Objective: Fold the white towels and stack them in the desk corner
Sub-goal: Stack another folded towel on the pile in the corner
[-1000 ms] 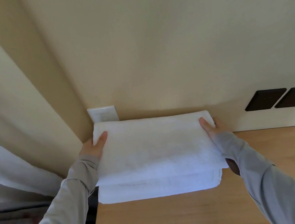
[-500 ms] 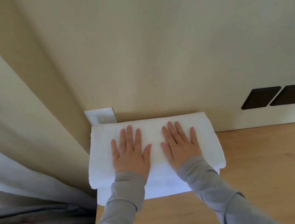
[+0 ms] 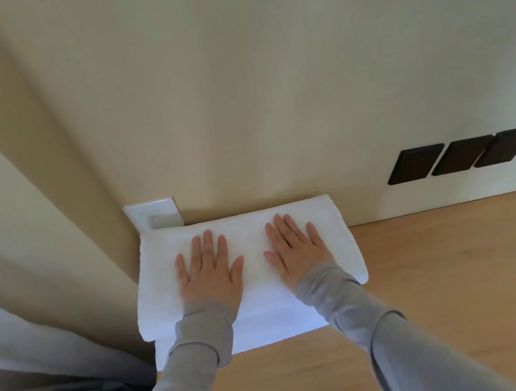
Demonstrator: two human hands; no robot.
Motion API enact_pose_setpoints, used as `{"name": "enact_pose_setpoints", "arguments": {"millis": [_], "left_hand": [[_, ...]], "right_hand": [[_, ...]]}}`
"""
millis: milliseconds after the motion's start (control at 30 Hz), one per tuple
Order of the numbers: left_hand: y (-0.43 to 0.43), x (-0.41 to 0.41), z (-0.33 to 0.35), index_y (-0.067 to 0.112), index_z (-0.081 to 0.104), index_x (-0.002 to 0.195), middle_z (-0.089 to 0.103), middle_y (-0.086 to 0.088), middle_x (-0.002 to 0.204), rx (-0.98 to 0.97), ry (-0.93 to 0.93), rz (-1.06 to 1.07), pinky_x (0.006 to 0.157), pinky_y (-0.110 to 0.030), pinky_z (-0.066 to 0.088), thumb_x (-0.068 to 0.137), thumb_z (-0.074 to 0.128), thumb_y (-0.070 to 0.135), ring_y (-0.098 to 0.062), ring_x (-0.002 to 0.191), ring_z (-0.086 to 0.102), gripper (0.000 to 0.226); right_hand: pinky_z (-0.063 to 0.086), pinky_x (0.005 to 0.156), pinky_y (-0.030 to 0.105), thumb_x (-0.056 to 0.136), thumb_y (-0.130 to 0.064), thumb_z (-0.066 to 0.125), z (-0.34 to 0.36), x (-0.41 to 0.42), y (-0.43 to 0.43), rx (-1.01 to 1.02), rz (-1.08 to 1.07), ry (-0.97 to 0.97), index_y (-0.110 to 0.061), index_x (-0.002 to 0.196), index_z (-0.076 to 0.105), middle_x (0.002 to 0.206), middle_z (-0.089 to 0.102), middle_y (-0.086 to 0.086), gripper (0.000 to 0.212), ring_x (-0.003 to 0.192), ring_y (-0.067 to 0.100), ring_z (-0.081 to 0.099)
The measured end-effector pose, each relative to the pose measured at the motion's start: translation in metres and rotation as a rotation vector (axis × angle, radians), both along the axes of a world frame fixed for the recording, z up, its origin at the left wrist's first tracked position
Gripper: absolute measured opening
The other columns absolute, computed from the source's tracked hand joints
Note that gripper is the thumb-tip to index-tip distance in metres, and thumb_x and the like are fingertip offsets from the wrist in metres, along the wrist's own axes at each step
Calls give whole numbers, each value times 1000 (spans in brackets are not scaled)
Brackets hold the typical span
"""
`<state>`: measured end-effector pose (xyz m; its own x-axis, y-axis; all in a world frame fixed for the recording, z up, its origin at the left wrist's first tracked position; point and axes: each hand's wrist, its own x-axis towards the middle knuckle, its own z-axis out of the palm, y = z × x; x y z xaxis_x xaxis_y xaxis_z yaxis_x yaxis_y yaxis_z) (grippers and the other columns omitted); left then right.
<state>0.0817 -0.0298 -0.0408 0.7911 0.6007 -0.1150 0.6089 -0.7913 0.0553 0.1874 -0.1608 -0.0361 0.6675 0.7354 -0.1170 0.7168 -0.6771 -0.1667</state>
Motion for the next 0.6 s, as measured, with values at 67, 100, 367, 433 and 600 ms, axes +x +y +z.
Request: {"name": "enact_pose_setpoints", "arguments": {"millis": [67, 100, 367, 433, 600], "left_hand": [[-3, 1, 15, 28, -2, 150, -14, 5, 158, -67, -44, 22, 117, -42, -9, 98, 9, 48, -16, 145, -13, 57], [-5, 3, 25, 27, 2, 150, -10, 5, 158, -89, -88, 31, 118, -41, -7, 98, 11, 47, -17, 145, -10, 56], [-72, 69, 120, 22, 23, 147, 19, 1, 156, -32, -329, -170, 118, -42, 8, 100, 20, 42, -19, 144, 15, 52], [-110, 90, 135, 22, 22, 147, 21, 2, 155, -9, -305, -263, 118, -42, 6, 100, 17, 43, -18, 144, 14, 52], [-212, 133, 162, 23, 12, 149, 10, 3, 158, 52, -214, -423, 118, -43, 2, 100, 15, 44, -16, 145, 5, 53]], "right_hand": [[-7, 118, 38, 100, -42, 12, 15, 3, -14, 57, -41, 14, -21, 150, -4, 158, -8, -1, 56, 145, 14, -10], [-5, 118, 37, 100, -41, 13, 24, 6, -22, 76, -67, 4, -19, 150, -2, 159, -7, 0, 56, 145, 15, -9], [11, 117, 33, 101, -34, 20, 103, 41, -95, 232, -210, -78, -14, 150, 7, 159, 6, 3, 54, 146, 15, 5], [15, 117, 33, 101, -32, 20, 121, 49, -119, 223, -207, -123, -13, 150, 6, 159, 6, 3, 54, 146, 16, 6], [17, 117, 37, 101, -35, 21, 160, 75, -209, 197, -300, -254, -15, 150, 7, 158, 8, 4, 55, 146, 18, 8]]}}
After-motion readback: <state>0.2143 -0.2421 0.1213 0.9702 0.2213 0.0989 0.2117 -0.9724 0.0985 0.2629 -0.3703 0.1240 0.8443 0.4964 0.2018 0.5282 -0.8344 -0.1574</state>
